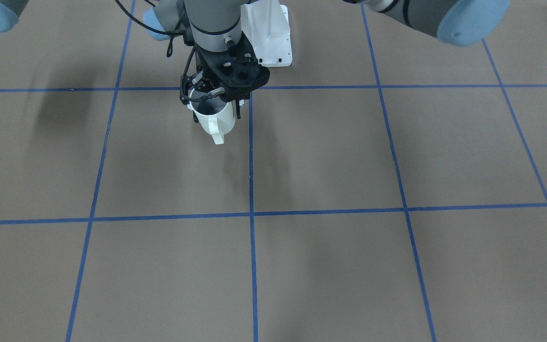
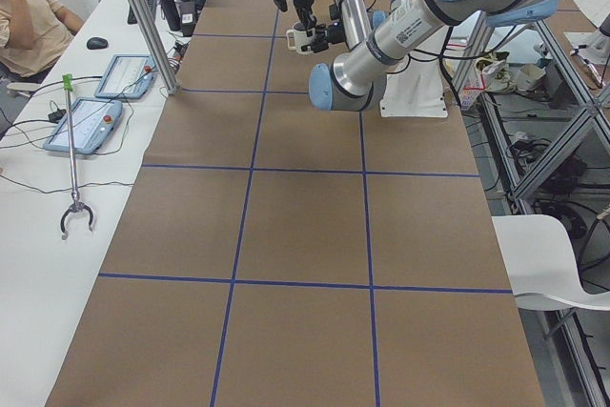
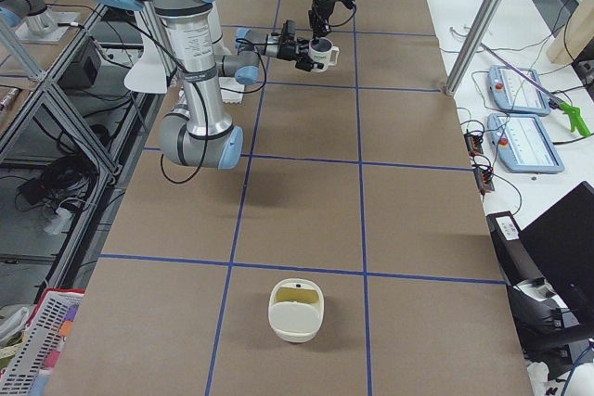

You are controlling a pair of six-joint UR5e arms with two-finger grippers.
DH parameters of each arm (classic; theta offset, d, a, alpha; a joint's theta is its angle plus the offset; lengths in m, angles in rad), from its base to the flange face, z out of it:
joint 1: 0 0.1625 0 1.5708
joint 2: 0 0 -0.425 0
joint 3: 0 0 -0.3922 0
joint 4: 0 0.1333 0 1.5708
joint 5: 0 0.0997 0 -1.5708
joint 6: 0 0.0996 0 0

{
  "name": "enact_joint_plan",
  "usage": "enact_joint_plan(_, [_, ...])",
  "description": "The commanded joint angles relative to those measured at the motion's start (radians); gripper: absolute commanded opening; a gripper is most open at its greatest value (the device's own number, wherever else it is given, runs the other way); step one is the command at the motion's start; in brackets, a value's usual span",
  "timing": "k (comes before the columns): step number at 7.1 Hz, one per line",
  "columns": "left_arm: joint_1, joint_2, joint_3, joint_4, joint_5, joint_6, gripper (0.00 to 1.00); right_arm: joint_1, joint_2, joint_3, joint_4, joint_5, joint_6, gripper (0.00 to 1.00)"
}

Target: Left arm hands cup to right arm to dump lemon

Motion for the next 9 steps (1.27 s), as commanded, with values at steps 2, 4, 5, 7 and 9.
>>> enact_joint_plan(2, [-0.015,-0.003,-0.054,0.000,-0.001,0.000,0.00,-0.033,-0.036,-0.055,0.001,0.008,-0.001,1.00])
enact_joint_plan(4, [-0.056,0.012,-0.134,0.001,-0.001,0.008,0.00,-0.012,-0.063,-0.031,0.012,0.093,-0.003,1.00])
enact_joint_plan(5, [-0.064,0.091,-0.216,0.007,-0.004,0.071,0.00,0.026,-0.123,0.036,0.056,0.234,-0.059,1.00])
enact_joint_plan(7, [-0.092,0.389,-0.482,0.001,-0.001,0.220,0.00,0.165,-0.253,0.148,0.067,0.466,-0.205,1.00])
enact_joint_plan(9, [-0.136,0.650,-0.574,-0.085,-0.001,0.395,0.00,0.421,-0.377,0.227,0.112,0.934,-0.277,1.00])
